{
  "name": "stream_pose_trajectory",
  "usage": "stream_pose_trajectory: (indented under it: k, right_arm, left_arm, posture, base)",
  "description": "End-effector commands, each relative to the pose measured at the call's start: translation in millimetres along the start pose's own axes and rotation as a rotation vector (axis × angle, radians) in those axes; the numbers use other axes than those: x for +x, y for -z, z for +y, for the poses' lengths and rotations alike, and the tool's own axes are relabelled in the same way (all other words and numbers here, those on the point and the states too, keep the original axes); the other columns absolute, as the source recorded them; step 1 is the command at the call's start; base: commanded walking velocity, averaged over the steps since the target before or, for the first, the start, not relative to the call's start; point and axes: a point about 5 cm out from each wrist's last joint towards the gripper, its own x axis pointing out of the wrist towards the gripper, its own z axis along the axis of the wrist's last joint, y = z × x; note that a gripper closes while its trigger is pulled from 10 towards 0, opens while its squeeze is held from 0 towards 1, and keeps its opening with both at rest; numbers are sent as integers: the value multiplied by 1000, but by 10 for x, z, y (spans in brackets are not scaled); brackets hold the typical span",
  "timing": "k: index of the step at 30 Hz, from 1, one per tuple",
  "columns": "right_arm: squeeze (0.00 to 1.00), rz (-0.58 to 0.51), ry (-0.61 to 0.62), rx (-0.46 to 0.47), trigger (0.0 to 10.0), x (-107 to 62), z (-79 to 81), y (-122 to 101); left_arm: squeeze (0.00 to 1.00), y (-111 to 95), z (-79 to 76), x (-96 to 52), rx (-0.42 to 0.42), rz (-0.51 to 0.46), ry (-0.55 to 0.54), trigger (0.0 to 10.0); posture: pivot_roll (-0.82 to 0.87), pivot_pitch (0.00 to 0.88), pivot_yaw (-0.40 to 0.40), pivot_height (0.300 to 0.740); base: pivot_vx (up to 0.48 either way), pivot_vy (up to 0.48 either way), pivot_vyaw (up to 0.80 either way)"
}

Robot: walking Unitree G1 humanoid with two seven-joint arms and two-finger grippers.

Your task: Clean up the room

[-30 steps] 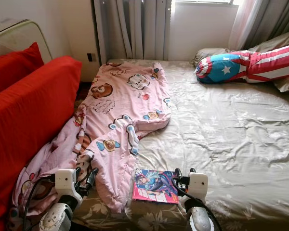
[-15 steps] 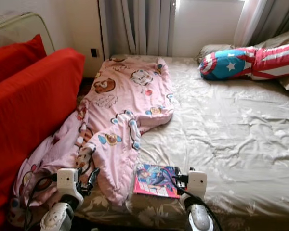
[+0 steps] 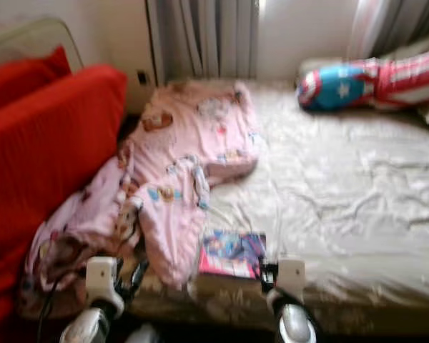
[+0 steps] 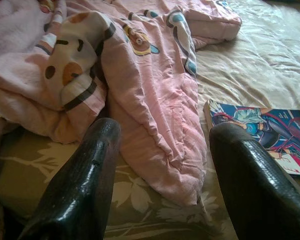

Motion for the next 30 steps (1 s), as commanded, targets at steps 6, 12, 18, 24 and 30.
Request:
stream_pose_trajectory:
  k: [6, 12, 18, 24, 30]
  right_arm:
    - [0, -9, 2, 9, 10000, -3, 7, 0]
    - [0, -9, -4, 12, 10000, 1, 8, -4]
    - [0, -7, -15, 11, 10000, 2, 19, -1]
    - [0, 0, -25, 12, 10000, 3, 43, 10]
    - [0, 8, -47, 14, 10000, 11, 70, 10]
  left_arm:
    - [0, -38, -18, 34, 0, -12, 9, 10000]
    - [0, -35, -20, 34, 4, -10, 8, 10000]
    - [0, -36, -21, 31, 7, -9, 9, 10000]
    - [0, -45, -22, 26, 10, -11, 11, 10000]
    - [0, -66, -30, 39, 12, -15, 12, 10000]
  posture:
    - [-34, 15, -26, 647]
    - [-35, 15, -25, 647]
    - [-35, 17, -24, 647]
    - [-32, 19, -23, 647]
    - [-32, 25, -22, 647]
  base:
    - [0, 0, 0]
    - [0, 0, 0]
    - [131, 0, 0]
    - [306, 0, 0]
    - [309, 0, 0]
